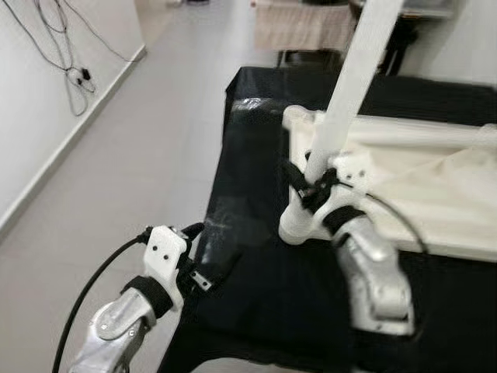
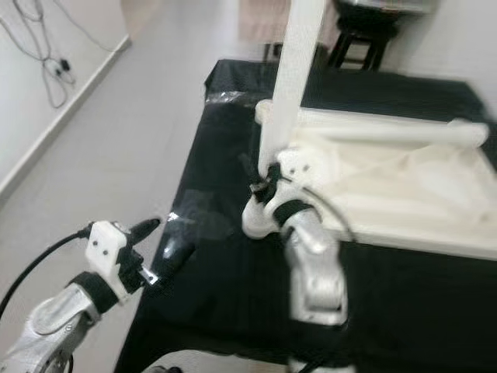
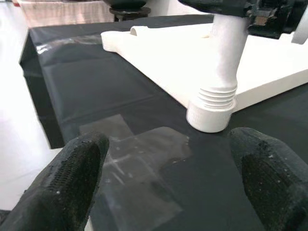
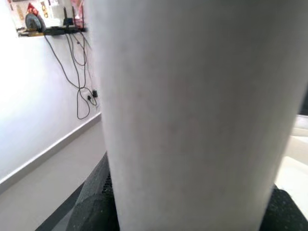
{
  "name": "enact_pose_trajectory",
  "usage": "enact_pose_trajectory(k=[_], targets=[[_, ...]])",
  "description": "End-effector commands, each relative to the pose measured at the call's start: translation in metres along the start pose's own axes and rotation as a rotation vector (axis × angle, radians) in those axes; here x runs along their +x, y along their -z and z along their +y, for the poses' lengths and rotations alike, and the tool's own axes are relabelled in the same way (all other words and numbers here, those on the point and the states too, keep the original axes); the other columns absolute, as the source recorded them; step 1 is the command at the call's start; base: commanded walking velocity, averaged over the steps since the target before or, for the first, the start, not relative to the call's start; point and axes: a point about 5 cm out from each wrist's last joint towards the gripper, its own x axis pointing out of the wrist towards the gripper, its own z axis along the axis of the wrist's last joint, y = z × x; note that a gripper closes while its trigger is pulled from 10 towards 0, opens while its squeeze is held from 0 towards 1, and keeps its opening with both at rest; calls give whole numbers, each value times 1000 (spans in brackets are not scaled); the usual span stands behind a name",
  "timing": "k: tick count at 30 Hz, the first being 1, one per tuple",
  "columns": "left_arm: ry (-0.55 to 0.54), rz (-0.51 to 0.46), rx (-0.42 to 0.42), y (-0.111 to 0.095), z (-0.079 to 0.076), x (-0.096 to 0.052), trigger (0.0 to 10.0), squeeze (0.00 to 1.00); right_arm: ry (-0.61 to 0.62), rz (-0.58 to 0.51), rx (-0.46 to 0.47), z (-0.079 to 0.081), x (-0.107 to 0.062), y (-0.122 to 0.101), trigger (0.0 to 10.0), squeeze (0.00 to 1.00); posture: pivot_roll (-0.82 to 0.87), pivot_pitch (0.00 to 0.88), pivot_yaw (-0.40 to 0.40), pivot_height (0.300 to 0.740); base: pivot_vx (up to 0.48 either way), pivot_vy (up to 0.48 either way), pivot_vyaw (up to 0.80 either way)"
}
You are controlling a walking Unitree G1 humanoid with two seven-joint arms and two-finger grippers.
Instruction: Building children table
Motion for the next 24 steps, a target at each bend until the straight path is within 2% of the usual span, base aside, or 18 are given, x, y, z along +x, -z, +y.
enact_pose_trajectory(k=[1,2,7,8,11,12,13,14,15,22,23,24], targets=[[25,32,10,7,-1,1,10000,0,101,275,23,-17,-11,54,0,0,26,178,53,740,0,0,0],[61,40,22,9,-1,6,10000,0,91,250,4,-12,-4,45,0,0,24,178,56,740,0,0,0],[70,39,29,10,-1,8,10000,0,98,260,3,-5,-5,40,0,0,25,180,58,740,0,0,0],[67,36,24,10,-1,8,10000,0,115,272,2,-3,-5,40,1059,0,26,180,58,740,0,0,0],[65,33,20,10,-1,9,10000,0,131,280,2,-2,-6,39,1059,0,26,180,58,740,0,0,0],[50,35,14,10,1,10,10000,0,23,224,40,4,3,29,10000,1000,27,186,57,740,0,0,0],[40,36,10,11,1,12,10000,0,-114,151,65,6,12,18,10000,1000,32,183,57,740,0,0,0],[40,36,10,11,1,12,10000,0,-114,151,65,6,12,18,10000,1000,32,183,57,740,0,0,0],[35,37,12,11,2,13,10000,0,-264,82,84,3,21,4,10000,1000,41,181,53,740,0,0,0],[35,37,12,11,2,13,10000,0,-264,82,84,3,21,4,10000,1000,41,181,53,740,0,0,0],[33,39,14,11,2,15,10000,0,-404,29,93,-3,26,-8,10000,0,49,175,50,740,0,0,0],[33,44,16,12,1,16,10000,0,-607,14,54,-11,36,-19,10000,0,90,160,36,740,0,0,0]])
